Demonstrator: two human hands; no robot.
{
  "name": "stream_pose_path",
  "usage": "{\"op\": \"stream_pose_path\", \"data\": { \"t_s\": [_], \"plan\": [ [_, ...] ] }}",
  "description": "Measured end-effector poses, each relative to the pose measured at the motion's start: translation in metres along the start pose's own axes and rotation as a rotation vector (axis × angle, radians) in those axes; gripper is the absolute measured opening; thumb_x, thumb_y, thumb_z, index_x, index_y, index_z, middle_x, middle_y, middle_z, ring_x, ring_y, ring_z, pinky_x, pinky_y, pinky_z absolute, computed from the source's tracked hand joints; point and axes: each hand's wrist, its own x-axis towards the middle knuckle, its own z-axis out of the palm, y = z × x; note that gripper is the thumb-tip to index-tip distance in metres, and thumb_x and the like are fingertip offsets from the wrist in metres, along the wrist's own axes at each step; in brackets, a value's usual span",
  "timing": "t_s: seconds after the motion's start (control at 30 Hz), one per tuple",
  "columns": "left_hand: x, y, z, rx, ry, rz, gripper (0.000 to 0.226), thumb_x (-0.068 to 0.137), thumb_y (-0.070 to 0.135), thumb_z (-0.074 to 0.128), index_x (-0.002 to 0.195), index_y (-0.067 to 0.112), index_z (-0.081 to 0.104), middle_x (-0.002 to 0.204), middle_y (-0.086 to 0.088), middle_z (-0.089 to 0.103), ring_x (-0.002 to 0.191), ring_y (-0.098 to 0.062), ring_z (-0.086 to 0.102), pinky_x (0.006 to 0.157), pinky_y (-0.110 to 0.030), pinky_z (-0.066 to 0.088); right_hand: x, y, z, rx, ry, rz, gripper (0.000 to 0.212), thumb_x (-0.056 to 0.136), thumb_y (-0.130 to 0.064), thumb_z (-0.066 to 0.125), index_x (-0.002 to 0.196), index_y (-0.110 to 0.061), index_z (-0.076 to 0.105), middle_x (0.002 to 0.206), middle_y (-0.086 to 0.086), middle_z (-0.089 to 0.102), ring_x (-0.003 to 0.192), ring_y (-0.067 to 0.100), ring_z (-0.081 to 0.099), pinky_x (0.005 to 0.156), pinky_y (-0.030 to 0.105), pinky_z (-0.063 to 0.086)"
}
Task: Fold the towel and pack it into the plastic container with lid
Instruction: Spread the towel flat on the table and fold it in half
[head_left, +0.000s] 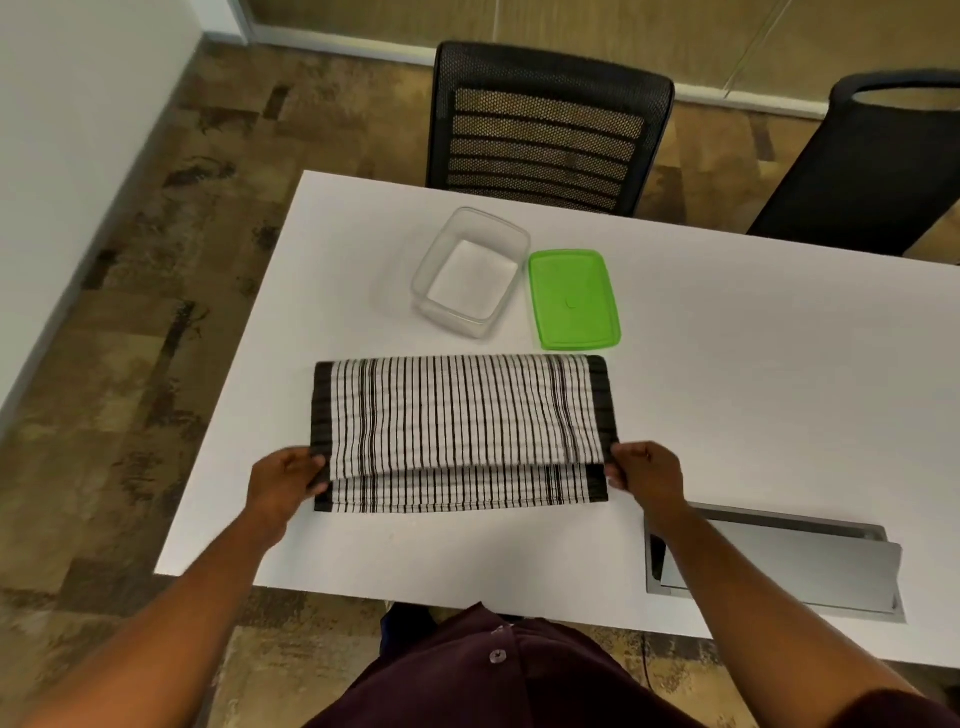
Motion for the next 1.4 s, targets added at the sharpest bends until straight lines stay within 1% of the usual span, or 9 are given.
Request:
{"op": "stream_pose_path", "data": {
  "t_s": [0.17, 0.3, 0.4, 0.7, 0.87, 1.03, 1.17, 1.27, 1.4],
  "plan": [
    [0.007, -0.043, -0.011, 0.137, 0.054, -0.088, 0.022, 0.085, -0.006, 0.072, 0.106, -0.009, 0.066, 0.103, -0.027, 0.072, 0.090, -0.038, 0.072, 0.069, -0.031, 0.063, -0.001, 0.028, -0.001, -0.133, 0.064, 0.108, 0.009, 0.090, 0.012, 0.063, 0.093, 0.009, 0.071, 0.087, 0.022, 0.072, 0.060, 0.026, 0.067, 0.052, 0.019, 0.059],
    [0.009, -0.047, -0.012, 0.174, 0.061, -0.078, 0.018, 0.084, -0.007, 0.072, 0.102, -0.006, 0.069, 0.100, -0.025, 0.074, 0.090, -0.036, 0.073, 0.091, -0.049, 0.059, -0.005, 0.036, 0.000, -0.191, 0.065, 0.074, 0.008, 0.087, 0.001, 0.074, 0.091, 0.008, 0.075, 0.082, 0.024, 0.074, 0.056, 0.021, 0.068, 0.064, 0.027, 0.062],
    [0.006, -0.045, -0.011, 0.235, 0.008, -0.047, 0.027, 0.083, -0.009, 0.072, 0.109, -0.005, 0.069, 0.100, -0.021, 0.074, 0.097, -0.037, 0.071, 0.097, -0.050, 0.055, -0.006, 0.036, -0.001, -0.226, 0.090, 0.049, 0.006, 0.085, -0.008, 0.079, 0.084, -0.001, 0.077, 0.081, 0.023, 0.075, 0.067, 0.028, 0.068, 0.084, 0.048, 0.063],
    [0.006, -0.037, -0.008, 0.450, 0.131, 0.088, 0.015, 0.083, -0.004, 0.073, 0.094, 0.006, 0.073, 0.083, -0.009, 0.073, 0.084, -0.028, 0.072, 0.079, -0.032, 0.061, -0.013, 0.049, -0.006, -0.327, 0.078, 0.023, 0.014, 0.087, -0.018, 0.079, 0.074, -0.012, 0.075, 0.077, 0.015, 0.077, 0.086, 0.040, 0.075, 0.088, 0.055, 0.060],
    [0.004, -0.036, 0.003, 0.662, 0.164, 0.151, 0.010, 0.081, 0.007, 0.077, 0.082, 0.013, 0.069, 0.080, -0.006, 0.071, 0.082, -0.028, 0.068, 0.077, -0.032, 0.050, -0.011, 0.054, -0.003, -0.416, 0.084, 0.045, 0.014, 0.086, -0.024, 0.079, 0.087, -0.010, 0.081, 0.090, 0.014, 0.079, 0.096, 0.036, 0.073, 0.094, 0.050, 0.057],
    [0.003, -0.041, 0.001, 0.739, 0.176, 0.139, 0.016, 0.079, 0.014, 0.081, 0.087, 0.005, 0.070, 0.089, -0.012, 0.073, 0.088, -0.032, 0.067, 0.085, -0.040, 0.053, -0.011, 0.055, -0.001, -0.467, 0.079, 0.052, 0.015, 0.088, -0.027, 0.076, 0.087, -0.012, 0.081, 0.091, 0.012, 0.079, 0.097, 0.034, 0.073, 0.093, 0.047, 0.057],
    [-0.002, -0.043, -0.004, 0.727, 0.186, 0.121, 0.022, 0.076, 0.011, 0.083, 0.087, 0.006, 0.065, 0.084, -0.008, 0.069, 0.089, -0.033, 0.067, 0.071, -0.034, 0.048, -0.011, 0.052, 0.000, -0.568, 0.067, 0.040, 0.016, 0.090, -0.029, 0.073, 0.094, -0.014, 0.076, 0.099, 0.007, 0.077, 0.103, 0.032, 0.070, 0.093, 0.044, 0.056],
    [-0.009, -0.039, -0.001, 0.872, 0.194, 0.185, 0.041, 0.076, 0.015, 0.083, 0.110, 0.009, 0.061, 0.104, -0.012, 0.063, 0.102, -0.035, 0.063, 0.076, -0.041, 0.053, -0.017, 0.048, 0.005, -0.733, 0.121, -0.077, 0.037, 0.090, -0.032, 0.073, 0.121, -0.014, 0.066, 0.122, 0.008, 0.067, 0.113, 0.030, 0.065, 0.090, 0.040, 0.054],
    [-0.010, -0.029, 0.016, 1.091, 0.146, 0.437, 0.064, 0.073, 0.006, 0.076, 0.132, 0.007, 0.052, 0.133, -0.018, 0.049, 0.119, -0.037, 0.053, 0.091, -0.050, 0.055, -0.020, 0.038, 0.026, -0.867, 0.121, -0.413, 0.047, 0.084, -0.021, 0.074, 0.127, -0.014, 0.059, 0.129, 0.011, 0.054, 0.119, 0.031, 0.053, 0.090, 0.043, 0.053]
  ]
}}
